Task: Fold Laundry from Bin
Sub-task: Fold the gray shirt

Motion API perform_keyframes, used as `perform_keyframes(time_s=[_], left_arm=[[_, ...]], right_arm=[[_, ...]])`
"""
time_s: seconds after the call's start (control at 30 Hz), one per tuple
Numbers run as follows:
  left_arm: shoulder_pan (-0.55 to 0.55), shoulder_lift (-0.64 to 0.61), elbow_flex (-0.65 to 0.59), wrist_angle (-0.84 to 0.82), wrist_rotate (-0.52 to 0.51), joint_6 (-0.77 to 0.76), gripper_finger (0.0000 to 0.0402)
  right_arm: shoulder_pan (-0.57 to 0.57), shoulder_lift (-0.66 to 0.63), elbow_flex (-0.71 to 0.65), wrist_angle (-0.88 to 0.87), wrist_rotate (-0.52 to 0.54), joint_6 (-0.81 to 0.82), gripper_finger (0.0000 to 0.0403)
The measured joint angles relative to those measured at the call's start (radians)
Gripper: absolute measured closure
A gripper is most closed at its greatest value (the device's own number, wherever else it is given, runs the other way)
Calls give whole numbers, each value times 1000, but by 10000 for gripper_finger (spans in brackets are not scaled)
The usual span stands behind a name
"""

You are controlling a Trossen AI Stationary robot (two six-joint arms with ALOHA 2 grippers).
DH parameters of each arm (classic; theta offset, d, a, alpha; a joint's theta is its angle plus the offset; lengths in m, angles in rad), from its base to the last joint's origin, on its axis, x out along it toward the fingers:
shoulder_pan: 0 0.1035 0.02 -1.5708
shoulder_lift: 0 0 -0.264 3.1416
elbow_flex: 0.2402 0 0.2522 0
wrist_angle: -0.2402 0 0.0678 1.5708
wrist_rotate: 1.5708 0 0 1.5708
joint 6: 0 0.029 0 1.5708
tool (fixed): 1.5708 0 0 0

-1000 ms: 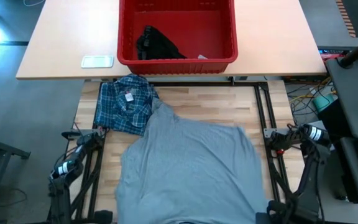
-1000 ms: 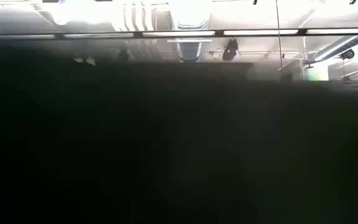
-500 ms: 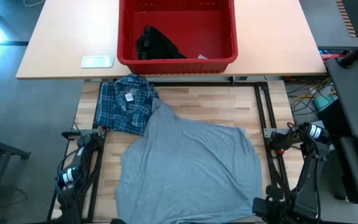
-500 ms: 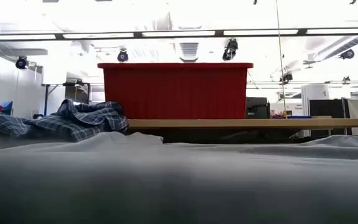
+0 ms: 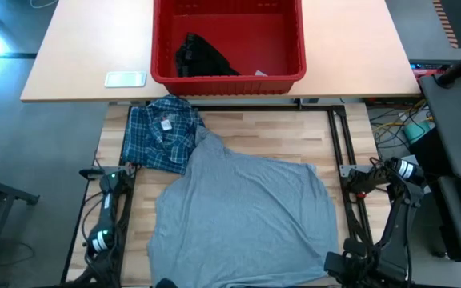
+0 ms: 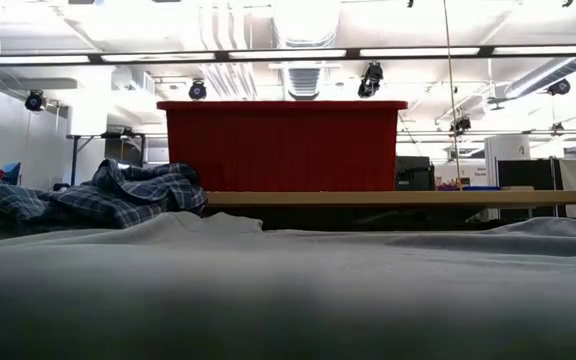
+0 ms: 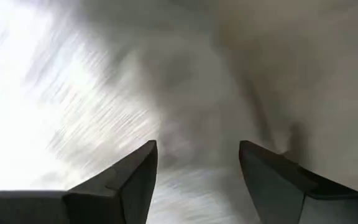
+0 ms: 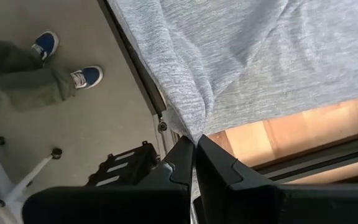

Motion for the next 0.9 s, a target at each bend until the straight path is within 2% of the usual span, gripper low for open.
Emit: perform_keyframes(time_s=[0.1,0.33,0.4,0.53,0.57,0.77,0.9], left_arm=[[8,13,1,-63,-21,-106,192],[17,19,-30,-10,-46,-122,219],[27,11,-41,-3,-34,-139,252],[43,4,-6,-13,-9,-175,369],[44,0,5,-15,-7,-196,384],[56,-80,68,-193,-78,-403,400],[52,-172,12,-165,-86,-498,401]], right_arm=[[0,0,0,9,-1,18,394],[0,0,-2,-1,0,-22,394],[0,0,-3,-1,0,-27,394],[0,0,-3,-2,0,-26,394],[0,0,-4,-1,0,-26,394],[0,2,-25,-1,15,-27,394],[-3,1,-53,-12,51,-33,394]])
